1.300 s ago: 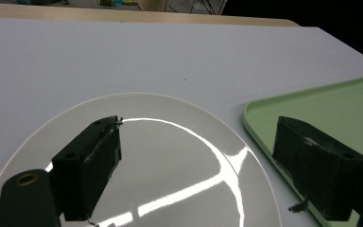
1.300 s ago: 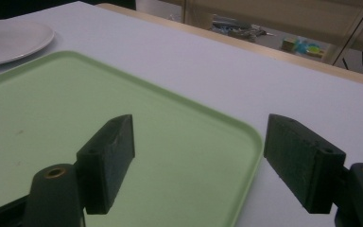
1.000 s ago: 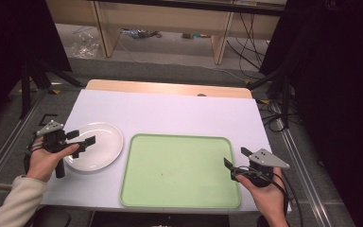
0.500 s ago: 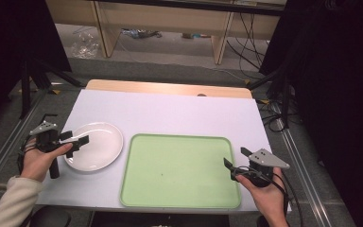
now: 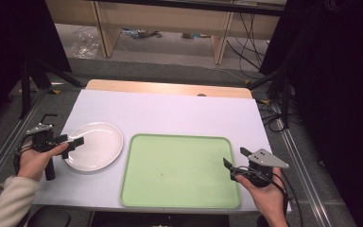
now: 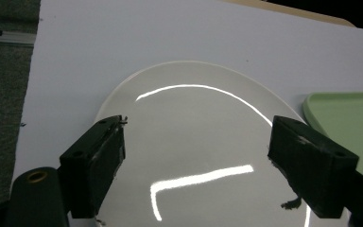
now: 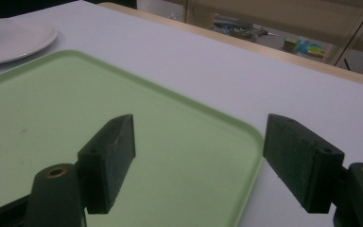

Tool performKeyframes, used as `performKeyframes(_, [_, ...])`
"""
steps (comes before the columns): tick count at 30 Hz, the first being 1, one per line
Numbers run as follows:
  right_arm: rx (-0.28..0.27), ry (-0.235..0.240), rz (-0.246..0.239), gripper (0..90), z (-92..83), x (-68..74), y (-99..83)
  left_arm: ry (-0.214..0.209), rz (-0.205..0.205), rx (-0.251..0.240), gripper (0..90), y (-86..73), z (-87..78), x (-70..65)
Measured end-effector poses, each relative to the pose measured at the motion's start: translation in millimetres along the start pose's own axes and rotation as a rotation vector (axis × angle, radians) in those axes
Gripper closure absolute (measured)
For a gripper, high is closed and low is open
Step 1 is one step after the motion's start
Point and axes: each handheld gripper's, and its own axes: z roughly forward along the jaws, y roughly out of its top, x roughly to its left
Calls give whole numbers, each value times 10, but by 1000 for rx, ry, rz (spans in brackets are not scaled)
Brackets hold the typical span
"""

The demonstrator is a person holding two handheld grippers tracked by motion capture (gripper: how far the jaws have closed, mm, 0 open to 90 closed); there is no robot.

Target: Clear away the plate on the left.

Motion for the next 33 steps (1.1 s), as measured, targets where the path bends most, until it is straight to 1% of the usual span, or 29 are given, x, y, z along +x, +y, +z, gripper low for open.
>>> performKeyframes(2, [0, 0, 0, 270, 0, 1, 0, 23, -39, 25, 188, -30, 18, 43])
performKeyframes(4, [0, -2, -5, 271, 2, 0, 0, 32, -46, 42, 193, -44, 23, 81])
performKeyframes(5, [0, -2, -6, 271, 2, 0, 0, 43, -64, 42, 193, -52, 25, 89])
performKeyframes(6, [1, -1, 0, 271, 0, 1, 1, 39, -57, 43, 195, -53, 26, 109])
performKeyframes(7, [1, 0, 0, 271, 1, 1, 0, 48, -68, 60, 197, -50, 16, 115])
performKeyframes(9, [-3, -2, -9, 272, 6, -2, -2, 48, -77, 64, 202, -56, 17, 141])
performKeyframes(11, [4, 2, -1, 272, 1, 3, 1, 46, -103, 47, 212, -74, 27, 166])
performKeyframes(13, [2, -1, -7, 272, 4, 2, 0, 56, -111, 52, 229, -71, 18, 193])
performKeyframes(17, [1, 0, -8, 272, 6, 3, 1, 57, -125, 45, 245, -78, 9, 210])
performKeyframes(20, [1, 1, -8, 273, 5, 4, 1, 57, -133, 49, 247, -83, 13, 218])
performKeyframes(22, [1, 0, -8, 273, 4, 3, 1, 62, -139, 72, 250, -95, 14, 235])
performKeyframes(23, [1, 0, -8, 274, 4, 2, 1, 62, -144, 69, 254, -102, 18, 245])
performKeyframes(24, [1, 0, -7, 274, 3, 2, 2, 68, -145, 76, 259, -106, 14, 257])
performKeyframes(25, [11, 2, -10, 275, -8, 0, 6, 68, -147, 77, 265, -108, 13, 265])
performKeyframes(26, [14, 3, -10, 275, -11, 0, 6, 69, -158, 79, 273, -113, 10, 276])
performKeyframes(27, [4, 4, -8, 275, -3, 2, 4, 71, -168, 83, 283, -119, 9, 282])
performKeyframes(32, [12, 5, -12, 276, -10, 1, 8, 63, -181, 96, 346, -136, 11, 312])
performKeyframes(33, [12, 5, -12, 277, -9, 2, 8, 64, -185, 101, 346, -141, 11, 321])
